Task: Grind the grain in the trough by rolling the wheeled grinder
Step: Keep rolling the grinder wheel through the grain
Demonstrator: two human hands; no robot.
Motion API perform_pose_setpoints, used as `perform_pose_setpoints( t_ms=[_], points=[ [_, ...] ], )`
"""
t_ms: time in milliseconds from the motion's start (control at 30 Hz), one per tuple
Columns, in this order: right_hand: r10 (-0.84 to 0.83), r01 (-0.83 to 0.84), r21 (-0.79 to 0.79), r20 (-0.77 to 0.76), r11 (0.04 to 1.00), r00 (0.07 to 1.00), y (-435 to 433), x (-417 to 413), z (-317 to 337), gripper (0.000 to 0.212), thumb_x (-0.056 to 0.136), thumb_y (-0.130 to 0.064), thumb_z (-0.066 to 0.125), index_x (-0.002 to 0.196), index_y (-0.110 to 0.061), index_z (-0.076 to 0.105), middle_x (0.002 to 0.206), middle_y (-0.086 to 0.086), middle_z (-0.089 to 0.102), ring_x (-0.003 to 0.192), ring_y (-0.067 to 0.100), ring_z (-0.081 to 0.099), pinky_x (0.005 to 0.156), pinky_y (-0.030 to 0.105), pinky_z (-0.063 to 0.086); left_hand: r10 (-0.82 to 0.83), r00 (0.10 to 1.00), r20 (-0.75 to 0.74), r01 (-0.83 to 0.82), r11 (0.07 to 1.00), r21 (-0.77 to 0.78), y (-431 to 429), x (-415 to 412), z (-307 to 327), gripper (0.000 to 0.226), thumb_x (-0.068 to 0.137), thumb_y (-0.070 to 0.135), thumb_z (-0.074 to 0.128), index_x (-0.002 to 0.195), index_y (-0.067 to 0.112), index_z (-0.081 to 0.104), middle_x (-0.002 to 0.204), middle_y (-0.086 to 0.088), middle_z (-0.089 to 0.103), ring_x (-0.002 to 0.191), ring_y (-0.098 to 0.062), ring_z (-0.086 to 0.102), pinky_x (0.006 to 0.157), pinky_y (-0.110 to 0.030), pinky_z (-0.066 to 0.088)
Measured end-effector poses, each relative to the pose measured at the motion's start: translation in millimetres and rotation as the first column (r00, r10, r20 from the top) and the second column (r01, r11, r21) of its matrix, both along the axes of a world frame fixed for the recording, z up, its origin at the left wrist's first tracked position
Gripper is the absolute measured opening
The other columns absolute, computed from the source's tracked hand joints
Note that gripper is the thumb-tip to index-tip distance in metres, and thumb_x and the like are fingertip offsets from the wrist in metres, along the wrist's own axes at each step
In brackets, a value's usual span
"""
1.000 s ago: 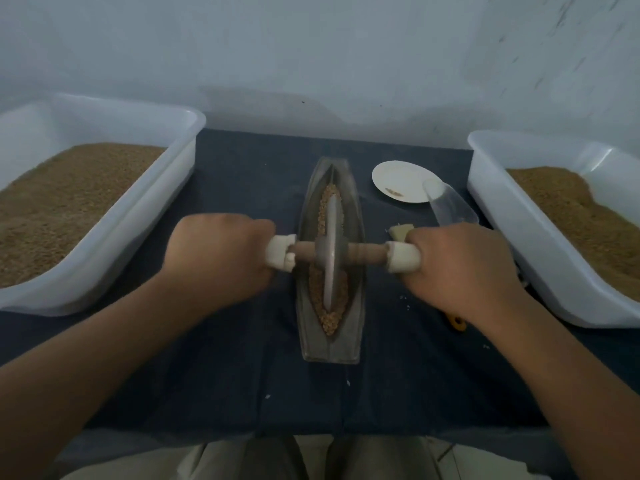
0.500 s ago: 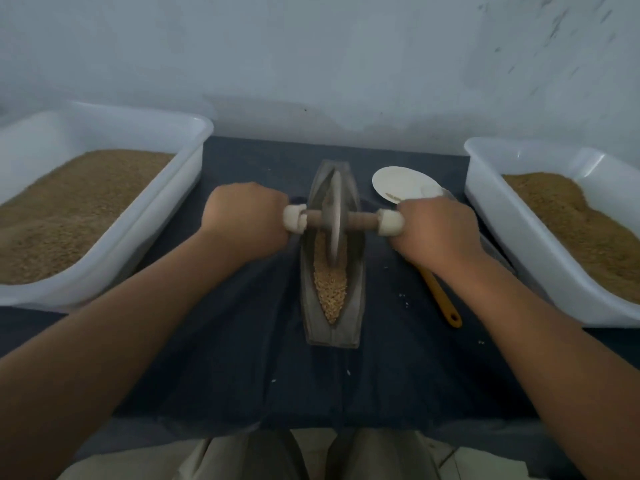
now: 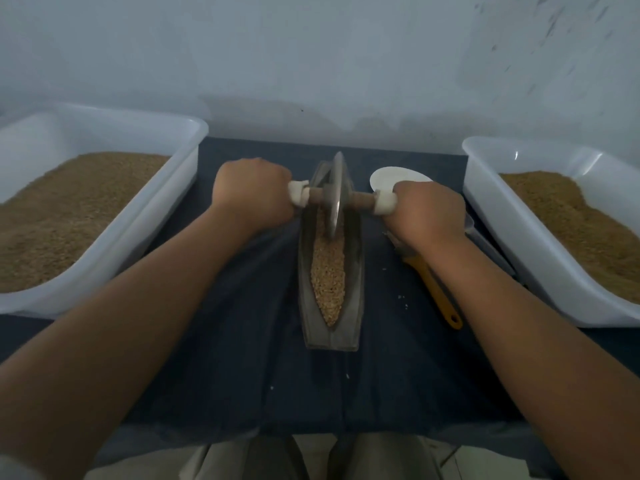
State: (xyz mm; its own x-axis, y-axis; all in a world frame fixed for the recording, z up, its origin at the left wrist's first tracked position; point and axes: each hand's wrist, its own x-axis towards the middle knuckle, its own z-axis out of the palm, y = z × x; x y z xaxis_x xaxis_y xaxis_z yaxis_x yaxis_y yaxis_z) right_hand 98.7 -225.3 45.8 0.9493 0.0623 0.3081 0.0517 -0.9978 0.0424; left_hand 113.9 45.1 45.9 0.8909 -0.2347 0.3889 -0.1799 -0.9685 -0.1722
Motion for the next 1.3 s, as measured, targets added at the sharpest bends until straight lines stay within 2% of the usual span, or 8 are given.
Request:
perform_pose_setpoints(
  t_ms=[167, 267, 433, 600, 767, 967, 1167, 1300],
  points=[
    [0.149, -0.134, -0.141, 0.108, 0.981, 0.983, -12.7, -49.0, 5.5, 0.028, 0.079, -0.042, 0.069, 0.066, -0.024, 0.052, 0.059, -0.006, 0.046, 0.058, 0.023, 0.054, 0.048, 0.024, 0.025, -0.028, 0.998, -0.053, 0.026, 0.999, -0.035, 16.2, -51.7, -17.3, 0.030, 0.080, 0.050, 0.058, 0.065, 0.030, 0.041, 0.060, 0.012, 0.042, 0.054, -0.016, 0.043, 0.056, -0.028, 0.033],
    [0.272, -0.257, -0.132, 0.104, 0.957, 0.957, -24.2, -88.1, 5.0, 0.032, 0.073, -0.051, 0.074, 0.063, -0.032, 0.051, 0.052, -0.011, 0.040, 0.043, 0.010, 0.042, 0.041, 0.019, 0.029, -0.099, 0.995, 0.033, 0.099, 0.995, -0.009, 29.0, -99.6, -27.3, 0.048, 0.077, 0.052, 0.073, 0.064, 0.035, 0.030, 0.054, 0.014, 0.038, 0.044, -0.012, 0.038, 0.048, -0.023, 0.024],
    [0.161, -0.156, -0.075, 0.060, 0.985, 0.985, -23.5, -75.7, -12.1, 0.030, 0.085, -0.056, 0.071, 0.073, -0.032, 0.058, 0.055, -0.014, 0.046, 0.049, 0.009, 0.042, 0.046, 0.024, 0.028, -0.072, 0.996, 0.060, 0.064, 0.991, 0.115, 17.5, -84.1, -16.4, 0.041, 0.073, 0.052, 0.071, 0.066, 0.033, 0.036, 0.053, 0.012, 0.034, 0.043, -0.013, 0.036, 0.049, -0.021, 0.017],
    [0.027, -0.027, 0.004, 0.057, 1.000, 0.998, -8.5, -11.3, -7.1, 0.026, 0.090, -0.040, 0.060, 0.071, -0.022, 0.058, 0.062, -0.005, 0.052, 0.063, 0.025, 0.056, 0.054, 0.030, 0.036, -0.008, 1.000, -0.023, 0.008, 1.000, 0.002, -2.1, -12.6, 0.8, 0.034, 0.082, 0.052, 0.057, 0.066, 0.027, 0.041, 0.062, 0.009, 0.044, 0.057, -0.022, 0.047, 0.057, -0.029, 0.033],
    [0.069, -0.069, -0.015, 0.028, 0.998, 0.997, -6.3, -17.0, 9.6, 0.021, 0.078, -0.028, 0.067, 0.068, -0.015, 0.053, 0.062, -0.001, 0.056, 0.060, 0.026, 0.059, 0.053, 0.028, 0.041, -0.020, 0.998, -0.051, 0.018, 0.999, -0.046, 1.5, -26.5, -5.3, 0.030, 0.083, 0.051, 0.055, 0.067, 0.027, 0.045, 0.063, 0.008, 0.047, 0.062, -0.026, 0.057, 0.058, -0.030, 0.039],
    [0.278, -0.276, -0.040, 0.156, 0.960, 0.948, -26.6, -103.7, -4.8, 0.025, 0.073, -0.051, 0.063, 0.065, -0.035, 0.045, 0.050, -0.017, 0.027, 0.043, 0.011, 0.036, 0.044, 0.017, 0.023, -0.167, 0.981, 0.103, 0.166, 0.986, 0.021, 30.2, -99.7, -26.8, 0.051, 0.073, 0.049, 0.076, 0.063, 0.032, 0.029, 0.050, 0.012, 0.033, 0.039, -0.018, 0.035, 0.051, -0.018, 0.016],
    [0.068, -0.066, -0.033, 0.077, 0.997, 0.995, -13.8, -43.1, -11.4, 0.023, 0.088, -0.043, 0.068, 0.075, -0.026, 0.059, 0.061, -0.009, 0.050, 0.060, 0.020, 0.052, 0.051, 0.029, 0.036, -0.066, 0.998, 0.017, 0.065, 0.998, 0.015, 8.4, -40.5, -10.0, 0.033, 0.079, 0.053, 0.056, 0.065, 0.028, 0.041, 0.060, 0.008, 0.044, 0.061, -0.028, 0.062, 0.057, -0.029, 0.037],
    [-0.016, 0.017, 0.011, -0.014, 1.000, 1.000, -1.8, -8.9, -0.8, 0.015, 0.090, -0.034, 0.063, 0.079, -0.024, 0.062, 0.074, -0.002, 0.061, 0.074, 0.027, 0.059, 0.063, 0.034, 0.042, -0.026, 0.998, -0.056, 0.025, 1.000, -0.013, -5.3, -1.5, 9.1, 0.023, 0.079, 0.046, 0.056, 0.069, 0.025, 0.055, 0.068, 0.006, 0.056, 0.066, -0.026, 0.060, 0.061, -0.032, 0.042]
  ],
)
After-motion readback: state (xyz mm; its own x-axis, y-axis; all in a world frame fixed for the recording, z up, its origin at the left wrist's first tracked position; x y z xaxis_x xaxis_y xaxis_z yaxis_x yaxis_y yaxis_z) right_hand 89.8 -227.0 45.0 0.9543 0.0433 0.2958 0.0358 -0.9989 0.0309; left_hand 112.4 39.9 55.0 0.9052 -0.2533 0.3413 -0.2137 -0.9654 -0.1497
